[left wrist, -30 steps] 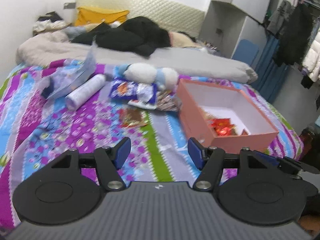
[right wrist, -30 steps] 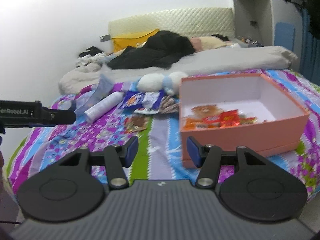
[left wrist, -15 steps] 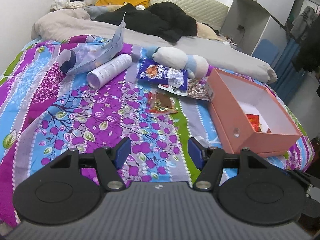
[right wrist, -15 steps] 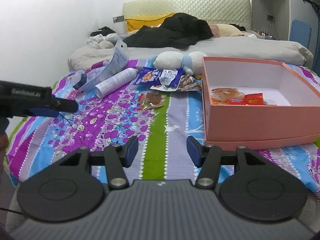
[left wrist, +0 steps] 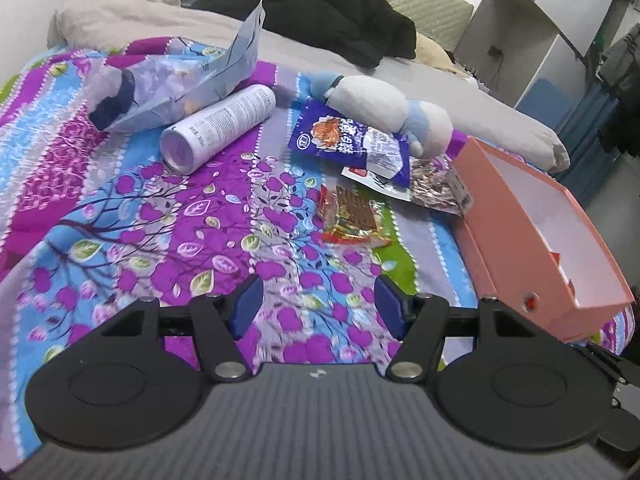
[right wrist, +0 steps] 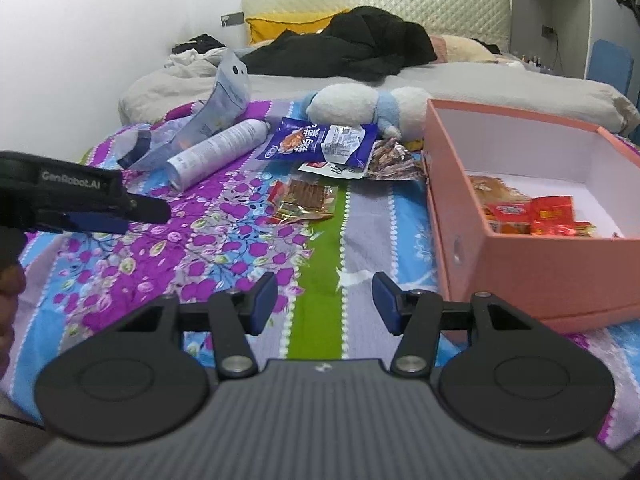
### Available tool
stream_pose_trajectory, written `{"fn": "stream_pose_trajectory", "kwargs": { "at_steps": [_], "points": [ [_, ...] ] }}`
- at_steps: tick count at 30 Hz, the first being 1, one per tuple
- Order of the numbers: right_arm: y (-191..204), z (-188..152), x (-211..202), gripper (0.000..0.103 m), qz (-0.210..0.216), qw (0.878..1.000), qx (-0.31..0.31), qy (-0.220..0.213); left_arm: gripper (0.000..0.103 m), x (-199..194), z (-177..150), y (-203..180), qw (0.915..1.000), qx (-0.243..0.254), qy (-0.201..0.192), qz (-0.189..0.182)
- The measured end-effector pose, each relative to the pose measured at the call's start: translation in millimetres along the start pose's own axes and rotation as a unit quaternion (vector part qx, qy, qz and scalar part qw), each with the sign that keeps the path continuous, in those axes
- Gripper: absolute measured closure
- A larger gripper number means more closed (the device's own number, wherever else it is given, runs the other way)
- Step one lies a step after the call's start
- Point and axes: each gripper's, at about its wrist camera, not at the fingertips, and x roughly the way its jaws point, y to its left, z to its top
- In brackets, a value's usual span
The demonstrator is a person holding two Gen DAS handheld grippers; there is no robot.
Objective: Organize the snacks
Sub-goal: 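Raise both open tools out of the pink box and back away, then close left tool on the brown-stick pack while right grasps the candy bag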
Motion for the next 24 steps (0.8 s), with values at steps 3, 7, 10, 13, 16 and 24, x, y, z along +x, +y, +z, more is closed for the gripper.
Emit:
{"fn": "stream_pose_trajectory", "kwargs": {
  "at_steps": [3, 7, 10, 13, 16, 24],
  "points": [
    [-0.7, 4.3, 22.3, 0.048, -0.006, 1.000, 0.003, 0.006, 0.036, 27.5, 7.9, 7.0, 0.9999, -0.010, 0.007, -0.005],
    [-5.6, 13.7, 52.6, 0.048, -0.020, 0.999, 0.031, 0.005, 0.036, 65.3, 17.4, 14.3, 0.9996, -0.018, 0.019, -0.011],
    [-13.1, 24.8, 77.6, 0.048, -0.027, 0.997, 0.073, 0.000, 0.035, 92.3, 25.1, 18.3, 0.9993, -0.023, 0.027, -0.009],
    [-17.2, 35.8, 99.4, 0.049, -0.031, 0.994, 0.108, -0.009, 0.035, 118.2, 34.0, 18.1, 0.9993, -0.013, 0.032, -0.016],
    [-21.1, 45.7, 121.7, 0.050, -0.026, 0.990, 0.135, -0.015, 0.034, 142.6, 42.1, 19.2, 0.9985, -0.014, 0.037, -0.037],
    [-38.9, 57.6, 172.7, 0.052, -0.031, 0.979, 0.200, -0.009, 0.031, 189.9, 64.6, 12.1, 0.9962, 0.011, 0.027, -0.082]
  ]
}}
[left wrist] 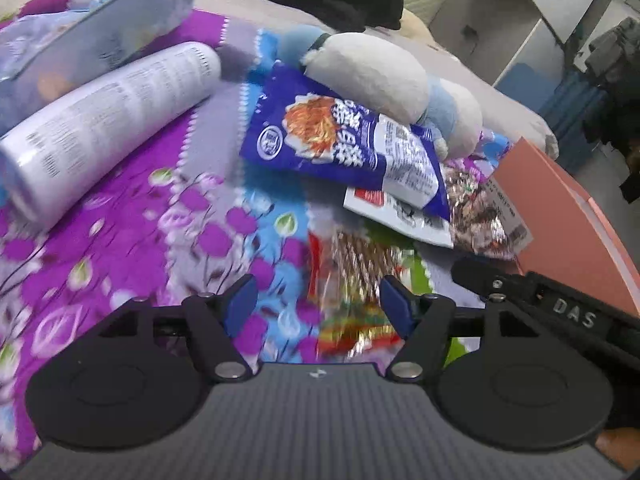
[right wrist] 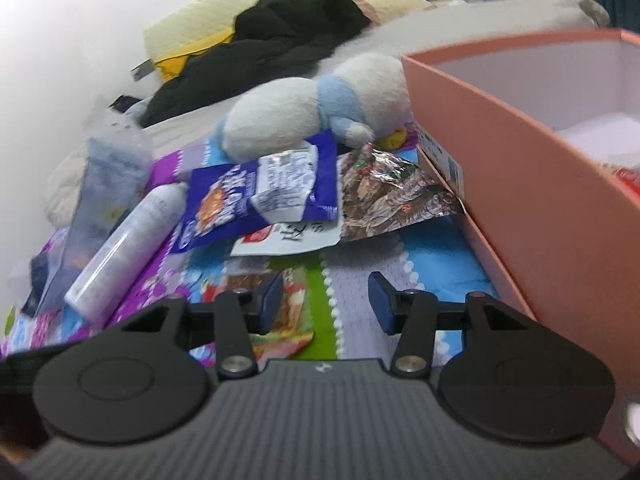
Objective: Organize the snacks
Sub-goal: 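Close left tool on the brown-stick pack while right grasps the candy bag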
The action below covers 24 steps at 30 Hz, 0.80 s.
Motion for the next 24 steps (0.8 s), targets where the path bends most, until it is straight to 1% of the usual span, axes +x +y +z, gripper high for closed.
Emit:
{"fn": "stream_pose_trajectory", "kwargs": {
  "at_steps": [2, 5, 7, 8, 9, 11, 13, 14, 15, 17, 20, 24],
  "points": [
    [-2.8, 4.1, 10.2, 0.052, -0.003, 1.000, 0.016, -0.001, 0.031, 7.2, 6.3, 2.4, 0.9998, -0.005, -0.002, -0.019],
    [-5.0, 8.1, 25.3, 0.052, -0.005, 0.999, 0.032, -0.004, 0.034, 15.6, 11.5, 2.5, 0.9996, -0.001, -0.002, -0.030],
    [-7.6, 9.3, 35.9, 0.060, -0.006, 0.999, 0.047, 0.003, 0.042, 17.8, 13.7, 5.6, 0.9990, -0.009, -0.002, -0.043],
    [-8.8, 9.7, 39.0, 0.060, -0.001, 0.999, 0.054, 0.001, 0.049, 20.7, 14.7, 8.7, 0.9984, -0.020, 0.002, -0.052],
    [-9.2, 9.5, 40.6, 0.060, 0.000, 0.998, 0.057, -0.003, 0.057, 22.7, 14.5, 10.8, 0.9982, -0.027, 0.006, -0.052],
    [-8.1, 9.8, 43.0, 0.062, -0.003, 0.998, 0.056, -0.007, 0.065, 24.6, 14.4, 10.7, 0.9986, -0.022, 0.009, -0.047],
    [-8.8, 10.0, 44.3, 0.076, 0.002, 0.998, 0.057, -0.010, 0.073, 24.6, 14.1, 13.5, 0.9984, -0.034, 0.010, -0.044],
    [-9.8, 10.3, 44.6, 0.079, 0.007, 0.998, 0.061, -0.010, 0.080, 24.2, 14.3, 16.4, 0.9980, -0.045, 0.010, -0.044],
    [-10.5, 10.4, 43.4, 0.087, 0.009, 0.998, 0.066, -0.011, 0.084, 23.4, 14.2, 19.4, 0.9972, -0.057, 0.010, -0.047],
    [-9.3, 11.0, 39.2, 0.091, 0.010, 0.998, 0.066, -0.019, 0.088, 20.5, 13.2, 19.8, 0.9970, -0.061, 0.008, -0.047],
    [-5.6, 11.0, 31.1, 0.096, 0.004, 0.998, 0.052, -0.022, 0.093, 12.8, 10.1, 13.5, 0.9979, -0.049, 0.005, -0.042],
    [-3.3, 9.2, 15.9, 0.099, 0.007, 0.999, 0.048, -0.017, 0.094, -4.0, 5.1, 11.9, 0.9976, -0.058, 0.004, -0.038]
  ]
}}
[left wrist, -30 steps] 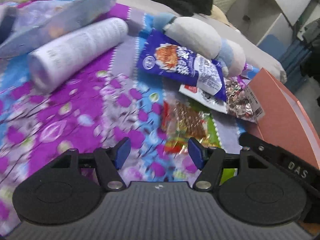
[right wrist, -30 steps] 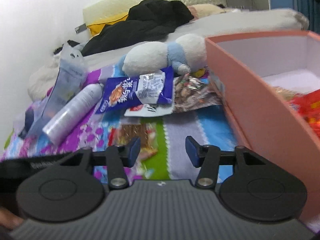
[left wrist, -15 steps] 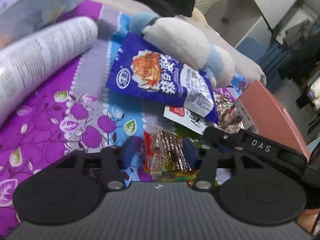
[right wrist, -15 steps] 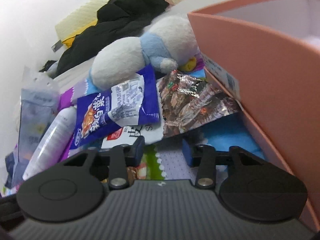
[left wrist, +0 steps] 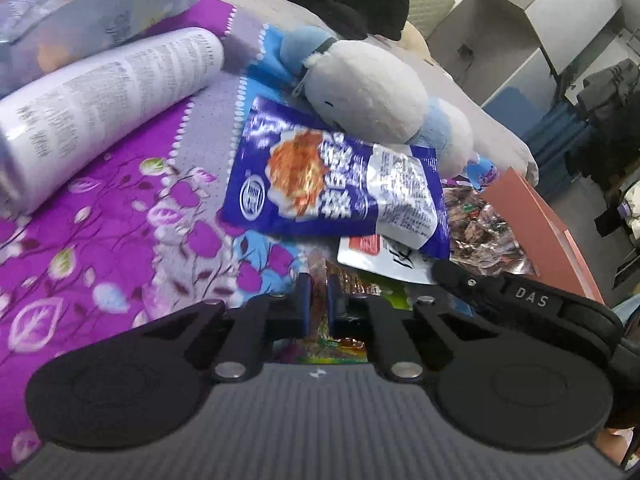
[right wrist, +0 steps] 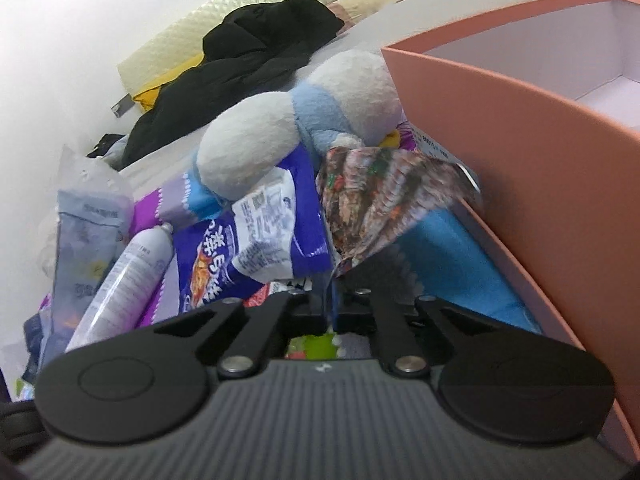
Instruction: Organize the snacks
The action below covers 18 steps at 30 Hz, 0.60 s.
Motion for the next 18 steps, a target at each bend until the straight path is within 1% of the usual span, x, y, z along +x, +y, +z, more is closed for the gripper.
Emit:
{"fn": "stream_pose_trajectory", "kwargs": {
  "at_steps": [6, 9, 12, 18],
  "points": [
    [2.6, -5.5, -31.4, 0.099, -0.001, 1.000, -0.011, 0.009, 0.095, -41.3, -17.5, -1.2, 0.9998, -0.017, -0.009, 0.006],
    [-1.1, -13.1, -49.7, 0.099, 0.005, 1.000, -0.007, 0.027, 0.095, -64.6, -30.6, -3.1, 0.9996, -0.019, -0.013, 0.014],
    [-5.1, -24.3, -68.8, 0.100, 0.001, 0.999, -0.017, 0.042, 0.095, -88.5, -46.3, -3.3, 0.9993, -0.026, -0.014, 0.021],
    [-11.4, -42.2, -107.6, 0.100, 0.007, 0.997, -0.036, 0.063, 0.095, -130.0, -75.2, -5.2, 0.9983, -0.043, -0.018, 0.034]
  ]
}}
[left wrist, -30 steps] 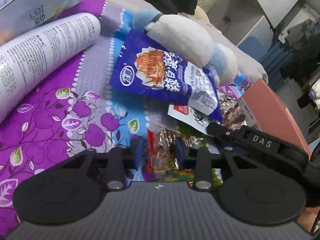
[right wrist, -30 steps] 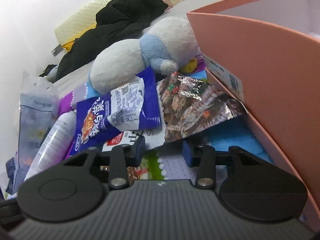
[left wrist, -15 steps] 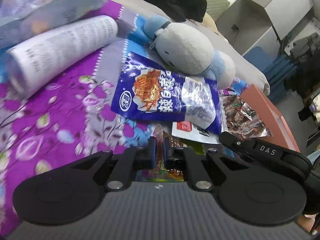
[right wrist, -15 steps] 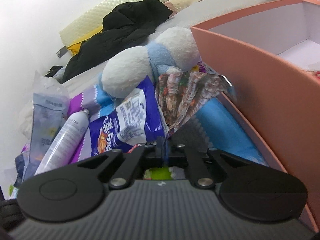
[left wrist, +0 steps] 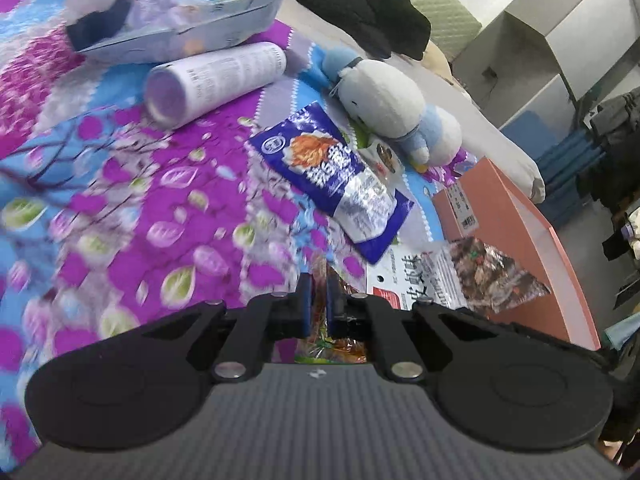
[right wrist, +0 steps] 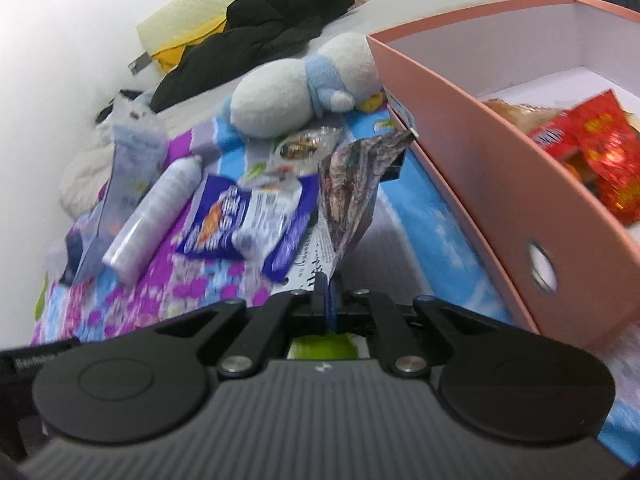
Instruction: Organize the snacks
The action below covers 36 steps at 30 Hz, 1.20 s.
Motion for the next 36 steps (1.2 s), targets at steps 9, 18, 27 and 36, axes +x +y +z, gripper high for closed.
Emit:
{"fn": "stream_pose_trajectory", "kwargs": {
  "at_steps": [9, 18, 27, 36],
  "points": [
    [-10.2, -32.4, -63.1, 0.100, 0.012, 0.999, -0.018, 0.037, 0.095, -50.1, -39.9, -2.3, 0.9997, 0.001, -0.005, 0.023],
    [-24.5, -68.6, -86.9, 0.095, 0.020, 0.996, -0.026, 0.088, 0.094, -73.9, -67.7, 7.2, 0.9981, -0.004, -0.002, 0.061],
    [-27.2, -74.2, -92.7, 0.031, 0.000, 0.992, -0.046, 0.118, 0.021, -70.2, -74.1, 7.6, 0.9949, 0.012, 0.014, 0.100],
    [-23.3, -62.2, -106.0, 0.032, -0.030, 0.987, -0.138, 0.072, 0.009, -58.4, -86.5, -12.5, 0.9925, 0.062, 0.010, 0.105]
  ]
}}
